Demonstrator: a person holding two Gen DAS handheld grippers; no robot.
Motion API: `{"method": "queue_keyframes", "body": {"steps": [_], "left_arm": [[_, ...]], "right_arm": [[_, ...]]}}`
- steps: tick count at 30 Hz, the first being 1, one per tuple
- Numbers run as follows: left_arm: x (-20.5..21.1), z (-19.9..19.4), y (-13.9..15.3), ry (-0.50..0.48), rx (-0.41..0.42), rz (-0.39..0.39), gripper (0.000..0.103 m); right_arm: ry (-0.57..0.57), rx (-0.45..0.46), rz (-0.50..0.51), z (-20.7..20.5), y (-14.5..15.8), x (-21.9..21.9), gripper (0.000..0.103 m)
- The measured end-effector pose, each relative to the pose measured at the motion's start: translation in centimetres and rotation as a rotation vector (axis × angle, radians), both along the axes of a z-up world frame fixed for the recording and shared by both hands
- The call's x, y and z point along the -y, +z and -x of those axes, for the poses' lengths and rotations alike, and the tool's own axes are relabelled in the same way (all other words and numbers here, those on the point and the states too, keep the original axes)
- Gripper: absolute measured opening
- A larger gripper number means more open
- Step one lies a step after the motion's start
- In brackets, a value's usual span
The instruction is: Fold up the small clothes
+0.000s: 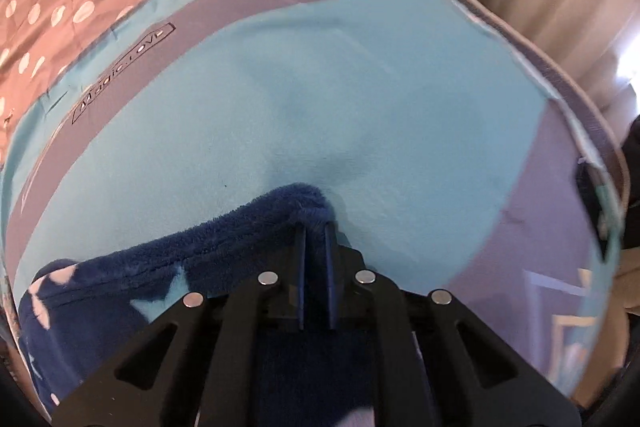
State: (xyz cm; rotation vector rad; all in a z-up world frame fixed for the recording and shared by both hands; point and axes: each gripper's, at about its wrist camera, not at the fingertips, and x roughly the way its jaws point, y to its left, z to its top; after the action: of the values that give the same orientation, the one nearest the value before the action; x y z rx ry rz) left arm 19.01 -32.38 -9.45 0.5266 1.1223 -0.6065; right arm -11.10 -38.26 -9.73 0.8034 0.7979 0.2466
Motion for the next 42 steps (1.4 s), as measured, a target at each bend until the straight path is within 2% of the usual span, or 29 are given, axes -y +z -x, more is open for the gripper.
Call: {"method": "queue_keyframes", "body": {"steps": [3, 6, 8, 9, 10, 12, 13, 14, 16, 17, 19, 20, 21, 23, 25, 28, 30, 31, 33, 35, 38, 42], "left_arm": [[0.6, 1.1, 0.5, -0.044, 0.118, -0.052, 0.009], [0.4, 1.7, 1.3, -0.054, 0.18, -0.068, 0.011], [-0.3, 1.4, 2.4, -0.037, 0.156, -0.008, 0.015], [-0.8, 0.8, 2.8, -0.032, 0.141, 0.024, 0.016], [-1.5, 0.6, 3.9, -0.016, 0.135, 0.065, 0.017], [-2.6, 0.7, 6.1, 0.01, 0.164, 0.115, 0.022], [-2.9, 0.8, 7.2, 0.009, 0.184, 0.132, 0.024], [-3.4, 1.0, 8.1, 0.004, 0.209, 0.14, 0.026], [-4.4, 1.5, 9.2, 0.001, 0.266, 0.131, 0.033], [-5.0, 1.5, 9.2, 0.0, 0.281, 0.122, 0.034], [-7.3, 1.7, 8.7, 0.014, 0.278, 0.091, 0.034], [-8.7, 1.9, 8.5, 0.033, 0.275, 0.087, 0.034], [-11.5, 2.4, 8.6, 0.064, 0.274, 0.11, 0.034], [-16.2, 3.4, 9.5, 0.116, 0.283, 0.187, 0.035], [-24.0, 5.2, 11.1, 0.231, 0.305, 0.323, 0.043], [-34.3, 8.8, 12.0, 0.413, 0.361, 0.44, 0.051], [-41.2, 11.8, 11.1, 0.552, 0.362, 0.475, 0.053], [-44.3, 13.5, 10.0, 0.611, 0.337, 0.491, 0.053], [-48.4, 16.2, 8.4, 0.657, 0.293, 0.525, 0.053], [-51.1, 18.9, 7.0, 0.677, 0.265, 0.565, 0.053], [-53.6, 22.4, 4.8, 0.69, 0.218, 0.674, 0.053], [-53.6, 24.0, 3.4, 0.66, 0.175, 0.758, 0.053]], "right_arm": [[0.031, -0.009, 0.104, 0.2, 0.9, -0.7, 0.019], [-0.008, -0.027, 0.143, 0.3, 1.3, -0.1, 0.036], [-0.055, 0.011, 0.16, 1.0, 2.3, 0.6, 0.022], [-0.054, 0.054, 0.16, 1.3, 3.2, 0.6, 0.009], [-0.042, 0.086, 0.163, 1.4, 3.8, 0.6, 0.003], [0.022, 0.153, 0.206, 1.0, 5.4, -1.2, 0.002], [0.049, 0.139, 0.225, 0.3, 5.4, -2.0, 0.002], [0.068, 0.099, 0.247, -0.4, 4.7, -2.9, 0.002], [0.094, -0.058, 0.335, -2.3, 1.5, -4.3, 0.0], [0.086, -0.063, 0.319, -2.4, 0.6, -4.4, 0.0], [0.066, -0.046, 0.285, -1.8, 1.2, -4.0, 0.0], [0.064, -0.031, 0.279, -1.3, 2.0, -3.7, 0.0], [0.054, -0.01, 0.29, -0.8, 2.8, -3.4, 0.005], [0.037, 0.034, 0.334, -0.1, 4.4, -2.8, 0.007], [0.036, 0.069, 0.346, 0.1, 5.8, -2.6, 0.009], [0.074, 0.089, 0.375, -1.3, 7.3, -3.3, 0.012], [0.136, 0.093, 0.469, -3.8, 8.7, -5.8, 0.014], [0.171, 0.102, 0.493, -5.1, 9.1, -7.0, 0.019], [0.267, 0.128, 0.535, -8.3, 10.3, -10.9, 0.027], [0.364, 0.155, 0.581, -11.0, 11.5, -14.9, 0.027], [0.492, 0.197, 0.621, -14.3, 12.6, -20.8, 0.032], [0.62, 0.2, 0.659, -19.8, 13.8, -28.0, 0.039]]}}
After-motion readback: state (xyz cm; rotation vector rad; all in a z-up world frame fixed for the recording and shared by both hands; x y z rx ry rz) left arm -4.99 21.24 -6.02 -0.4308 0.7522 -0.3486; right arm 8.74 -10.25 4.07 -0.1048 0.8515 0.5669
